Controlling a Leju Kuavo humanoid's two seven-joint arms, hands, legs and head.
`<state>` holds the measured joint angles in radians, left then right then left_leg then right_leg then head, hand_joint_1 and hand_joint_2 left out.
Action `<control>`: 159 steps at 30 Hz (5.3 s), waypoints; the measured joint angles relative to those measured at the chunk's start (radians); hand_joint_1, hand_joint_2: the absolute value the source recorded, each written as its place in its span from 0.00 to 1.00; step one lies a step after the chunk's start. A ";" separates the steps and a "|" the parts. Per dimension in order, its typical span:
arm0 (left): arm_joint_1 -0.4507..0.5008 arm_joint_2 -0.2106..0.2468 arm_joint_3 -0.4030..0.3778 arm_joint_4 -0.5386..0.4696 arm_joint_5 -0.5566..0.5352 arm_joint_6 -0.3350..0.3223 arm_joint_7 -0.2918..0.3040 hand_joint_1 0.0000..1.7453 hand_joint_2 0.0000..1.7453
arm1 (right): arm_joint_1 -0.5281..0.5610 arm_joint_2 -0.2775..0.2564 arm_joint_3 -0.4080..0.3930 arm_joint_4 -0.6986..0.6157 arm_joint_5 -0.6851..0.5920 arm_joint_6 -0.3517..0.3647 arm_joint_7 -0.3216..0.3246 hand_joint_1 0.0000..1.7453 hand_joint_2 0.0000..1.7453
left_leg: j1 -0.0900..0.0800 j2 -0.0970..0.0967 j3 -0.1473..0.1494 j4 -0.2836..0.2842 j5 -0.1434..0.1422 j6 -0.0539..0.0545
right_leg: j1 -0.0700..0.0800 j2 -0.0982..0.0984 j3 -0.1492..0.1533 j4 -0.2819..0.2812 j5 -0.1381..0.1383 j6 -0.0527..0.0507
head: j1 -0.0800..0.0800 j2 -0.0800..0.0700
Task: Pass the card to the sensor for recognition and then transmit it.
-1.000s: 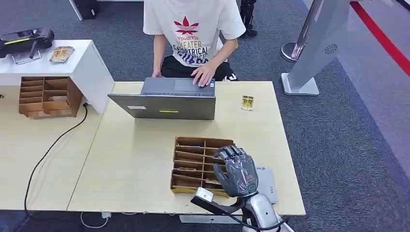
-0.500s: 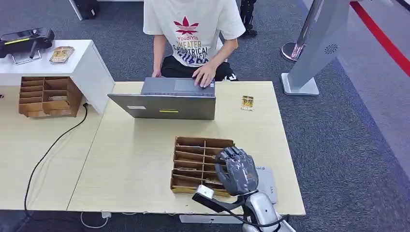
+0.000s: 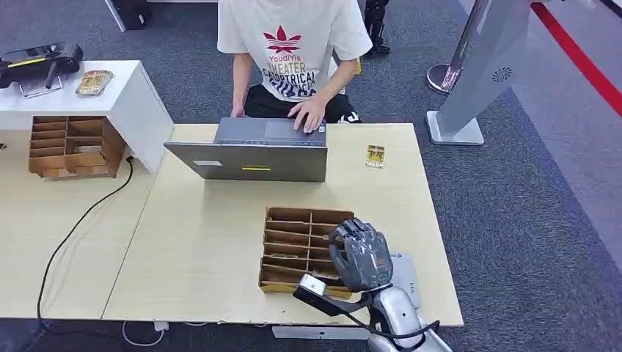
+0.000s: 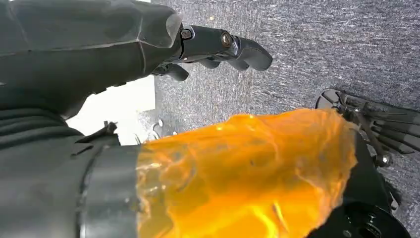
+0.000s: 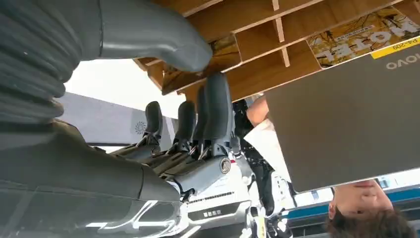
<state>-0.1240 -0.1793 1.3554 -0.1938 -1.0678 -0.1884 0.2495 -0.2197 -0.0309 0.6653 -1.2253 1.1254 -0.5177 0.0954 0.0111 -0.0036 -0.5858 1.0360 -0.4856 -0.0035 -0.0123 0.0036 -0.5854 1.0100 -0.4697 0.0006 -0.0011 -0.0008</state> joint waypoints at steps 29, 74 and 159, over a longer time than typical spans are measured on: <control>0.000 0.000 0.000 0.000 0.001 -0.003 0.000 0.00 0.00 | 0.001 0.000 -0.045 -0.039 -0.013 0.013 -0.002 0.74 1.00 | 0.000 0.000 0.000 0.000 0.000 0.000 | 0.000 0.000 0.000 0.000 0.000 0.000 | 0.000 0.000; 0.001 0.000 0.004 0.000 0.034 -0.009 -0.010 0.00 0.00 | 0.074 -0.006 -0.100 -0.264 -0.396 0.088 -0.194 0.74 1.00 | 0.000 0.000 0.000 0.000 0.000 0.000 | 0.000 0.000 -0.001 0.000 0.000 0.000 | 0.000 0.000; 0.000 0.001 0.025 0.000 0.029 -0.009 -0.011 0.00 0.00 | 0.097 -0.085 0.102 -0.110 -0.251 0.094 -0.095 0.59 1.00 | 0.000 0.000 0.000 0.000 -0.001 -0.001 | 0.000 0.000 0.000 0.000 -0.001 -0.001 | 0.000 0.000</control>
<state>-0.1238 -0.1785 1.3802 -0.1938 -1.0388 -0.1972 0.2388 -0.1230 -0.1164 0.7671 -1.3351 0.8744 -0.4234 0.0000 0.0111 -0.0037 -0.5861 1.0358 -0.4861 -0.0041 -0.0123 0.0035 -0.5857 1.0100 -0.4706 -0.0003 -0.0015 -0.0008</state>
